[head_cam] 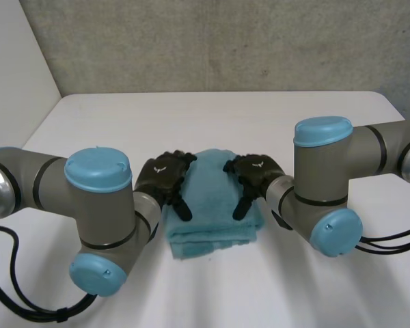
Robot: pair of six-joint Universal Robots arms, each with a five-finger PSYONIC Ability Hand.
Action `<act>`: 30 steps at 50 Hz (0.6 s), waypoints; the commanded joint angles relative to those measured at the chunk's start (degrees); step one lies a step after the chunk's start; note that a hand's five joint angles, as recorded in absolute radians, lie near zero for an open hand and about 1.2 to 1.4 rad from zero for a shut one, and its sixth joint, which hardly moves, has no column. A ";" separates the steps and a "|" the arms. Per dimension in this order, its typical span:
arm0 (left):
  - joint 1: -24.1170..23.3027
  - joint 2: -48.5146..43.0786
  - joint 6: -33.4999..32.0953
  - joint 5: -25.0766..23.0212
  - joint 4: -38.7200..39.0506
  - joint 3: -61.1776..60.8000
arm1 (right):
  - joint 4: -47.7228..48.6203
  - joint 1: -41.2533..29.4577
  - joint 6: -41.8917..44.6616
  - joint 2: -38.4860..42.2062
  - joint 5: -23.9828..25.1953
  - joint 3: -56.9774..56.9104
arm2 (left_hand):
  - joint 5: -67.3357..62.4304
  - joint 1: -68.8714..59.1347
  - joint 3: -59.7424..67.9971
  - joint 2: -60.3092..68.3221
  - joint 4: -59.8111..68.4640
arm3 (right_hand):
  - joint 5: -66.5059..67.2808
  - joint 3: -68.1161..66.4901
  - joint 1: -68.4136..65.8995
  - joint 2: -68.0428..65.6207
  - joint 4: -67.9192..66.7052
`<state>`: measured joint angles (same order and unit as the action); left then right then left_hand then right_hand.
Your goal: Fold the laundry
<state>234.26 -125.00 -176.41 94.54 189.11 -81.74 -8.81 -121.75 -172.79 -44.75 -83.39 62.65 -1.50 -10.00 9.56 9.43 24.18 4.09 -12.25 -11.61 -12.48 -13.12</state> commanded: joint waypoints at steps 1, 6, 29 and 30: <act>0.93 0.81 -0.95 0.65 -2.87 -1.05 | -3.32 1.69 0.17 1.95 0.24 -4.64 | 1.50 0.00 0.44 0.57 -14.18 | -4.09 2.25 1.61 2.48 3.12; 0.85 4.40 -1.13 0.21 -3.40 0.18 | -3.24 1.69 0.00 -2.34 0.42 -5.87 | 1.50 0.00 0.44 0.57 -14.18 | -4.09 2.25 1.61 2.48 3.12; 12.10 32.10 -0.95 -0.59 -13.24 6.68 | 5.38 13.29 -1.50 -39.72 -8.46 7.84 | 1.46 -0.05 0.48 0.62 -14.14 | -4.09 2.25 1.61 2.48 3.12; 12.44 32.54 -0.95 -1.63 -14.63 7.12 | 4.77 13.90 -1.32 -40.33 -8.46 9.06 | 1.50 0.00 0.44 0.57 -14.18 | -4.09 2.25 1.61 2.48 3.12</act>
<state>244.81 -95.71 -177.33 94.68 179.86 -76.21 -2.93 -110.77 -174.50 -81.55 -90.26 67.87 -1.35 -10.00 9.56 9.42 24.18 3.78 -12.25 -10.00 -12.48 -13.12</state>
